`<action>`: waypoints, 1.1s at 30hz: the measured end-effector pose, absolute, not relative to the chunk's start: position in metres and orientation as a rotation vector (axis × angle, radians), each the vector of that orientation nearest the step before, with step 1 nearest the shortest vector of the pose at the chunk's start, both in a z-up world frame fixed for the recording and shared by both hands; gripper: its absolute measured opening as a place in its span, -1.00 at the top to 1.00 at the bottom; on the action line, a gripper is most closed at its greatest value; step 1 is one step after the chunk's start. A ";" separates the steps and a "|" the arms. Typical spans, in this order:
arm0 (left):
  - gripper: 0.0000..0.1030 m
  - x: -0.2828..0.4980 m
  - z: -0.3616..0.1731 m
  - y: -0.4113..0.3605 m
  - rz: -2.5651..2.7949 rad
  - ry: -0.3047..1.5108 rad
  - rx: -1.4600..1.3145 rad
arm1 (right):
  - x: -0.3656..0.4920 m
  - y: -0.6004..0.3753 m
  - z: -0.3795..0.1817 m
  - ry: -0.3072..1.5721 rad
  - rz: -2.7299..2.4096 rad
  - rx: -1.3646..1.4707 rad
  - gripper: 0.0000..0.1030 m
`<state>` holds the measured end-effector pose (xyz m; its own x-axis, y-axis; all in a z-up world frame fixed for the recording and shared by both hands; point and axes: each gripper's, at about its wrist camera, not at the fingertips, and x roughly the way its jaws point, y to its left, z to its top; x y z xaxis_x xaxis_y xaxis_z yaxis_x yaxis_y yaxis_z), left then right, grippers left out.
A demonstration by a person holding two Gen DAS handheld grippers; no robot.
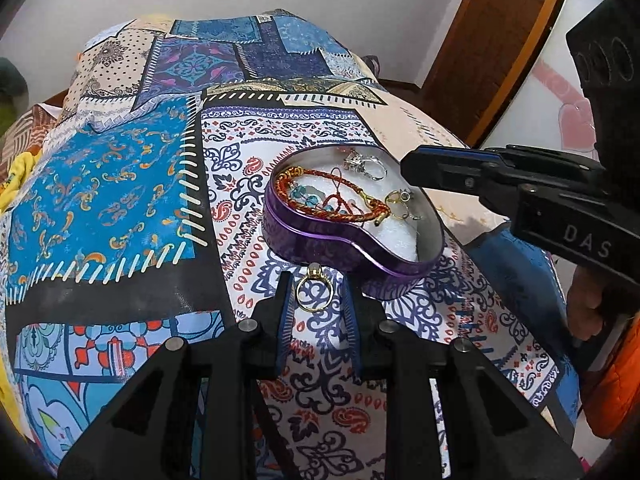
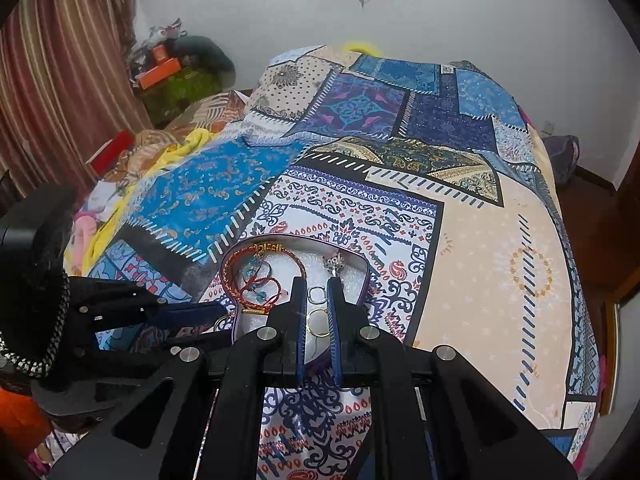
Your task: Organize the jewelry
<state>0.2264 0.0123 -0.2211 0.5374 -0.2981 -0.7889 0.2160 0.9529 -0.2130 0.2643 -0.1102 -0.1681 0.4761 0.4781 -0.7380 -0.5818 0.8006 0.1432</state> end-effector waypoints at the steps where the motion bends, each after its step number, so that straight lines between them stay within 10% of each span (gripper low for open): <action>1: 0.65 0.226 -0.221 0.012 -0.301 0.951 -0.089 | 0.265 -0.110 -0.169 0.858 0.651 -0.133 0.83; 33: 0.66 0.260 -0.173 0.017 -0.354 0.830 -0.130 | 0.278 -0.104 -0.176 0.890 0.692 -0.121 0.83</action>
